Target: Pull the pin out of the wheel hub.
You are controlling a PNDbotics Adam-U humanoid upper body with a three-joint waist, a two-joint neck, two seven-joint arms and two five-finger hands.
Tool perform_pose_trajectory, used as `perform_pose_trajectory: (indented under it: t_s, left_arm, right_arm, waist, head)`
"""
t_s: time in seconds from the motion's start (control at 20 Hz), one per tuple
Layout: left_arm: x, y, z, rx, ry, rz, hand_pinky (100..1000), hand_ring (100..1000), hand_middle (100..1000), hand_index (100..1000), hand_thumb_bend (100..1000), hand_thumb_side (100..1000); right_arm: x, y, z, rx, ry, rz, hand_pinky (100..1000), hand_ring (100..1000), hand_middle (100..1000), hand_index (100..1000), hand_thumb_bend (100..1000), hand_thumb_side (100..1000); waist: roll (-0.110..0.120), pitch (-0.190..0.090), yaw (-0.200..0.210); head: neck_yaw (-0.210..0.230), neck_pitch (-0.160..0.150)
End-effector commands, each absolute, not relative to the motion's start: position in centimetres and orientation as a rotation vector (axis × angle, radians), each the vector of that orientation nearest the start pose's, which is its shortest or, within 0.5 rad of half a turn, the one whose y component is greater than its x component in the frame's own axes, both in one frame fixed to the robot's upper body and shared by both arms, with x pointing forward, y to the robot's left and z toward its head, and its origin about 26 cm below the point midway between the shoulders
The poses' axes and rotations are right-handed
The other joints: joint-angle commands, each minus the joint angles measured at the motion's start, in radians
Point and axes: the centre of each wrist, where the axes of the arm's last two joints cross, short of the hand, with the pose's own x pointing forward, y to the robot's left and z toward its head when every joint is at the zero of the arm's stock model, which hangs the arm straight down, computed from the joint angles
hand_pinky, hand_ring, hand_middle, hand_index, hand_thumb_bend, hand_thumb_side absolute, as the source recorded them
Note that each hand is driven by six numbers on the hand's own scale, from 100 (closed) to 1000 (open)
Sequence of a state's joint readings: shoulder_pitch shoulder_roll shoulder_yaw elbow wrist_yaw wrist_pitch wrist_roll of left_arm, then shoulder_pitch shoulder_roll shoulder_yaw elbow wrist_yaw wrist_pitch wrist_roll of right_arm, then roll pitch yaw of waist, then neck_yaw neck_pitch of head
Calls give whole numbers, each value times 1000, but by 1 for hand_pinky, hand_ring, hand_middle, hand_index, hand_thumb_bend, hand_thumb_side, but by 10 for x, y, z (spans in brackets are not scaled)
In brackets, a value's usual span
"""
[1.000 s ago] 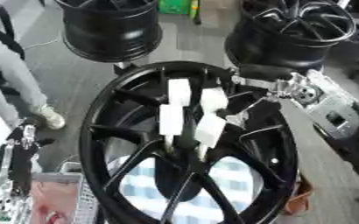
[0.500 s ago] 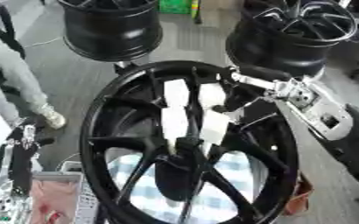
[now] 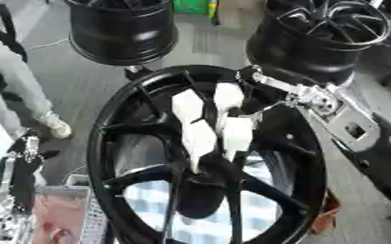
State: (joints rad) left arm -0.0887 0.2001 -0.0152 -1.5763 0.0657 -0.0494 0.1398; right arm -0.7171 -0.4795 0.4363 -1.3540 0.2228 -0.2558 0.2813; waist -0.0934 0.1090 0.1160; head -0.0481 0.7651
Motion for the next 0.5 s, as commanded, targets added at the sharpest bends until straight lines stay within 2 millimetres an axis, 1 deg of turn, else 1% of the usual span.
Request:
perform_pose_trajectory:
  t_s: [0.05,0.35,0.5]
  left_arm:
    - [302,277,27,168,-1733,-35,689,880,823,754,100,790]
    - [301,278,26,164,-1729,-36,689,880,823,754,100,790]
    - [301,279,25,166,-1726,-33,689,880,822,753,100,790]
  right_arm:
    - [415,-216,182,-172,-2007,1332,537,511,361,522,100,227]
    - [413,-219,199,-152,-2091,1252,535,509,361,522,100,201]
    - [411,-226,206,-167,-2115,1229,538,511,364,525,100,187]
  waist:
    - [5,-16,-1]
    - [5,-22,0]
    - [4,-26,-1]
  head:
    - [-1,5]
    - [-4,5]
    - [-4,5]
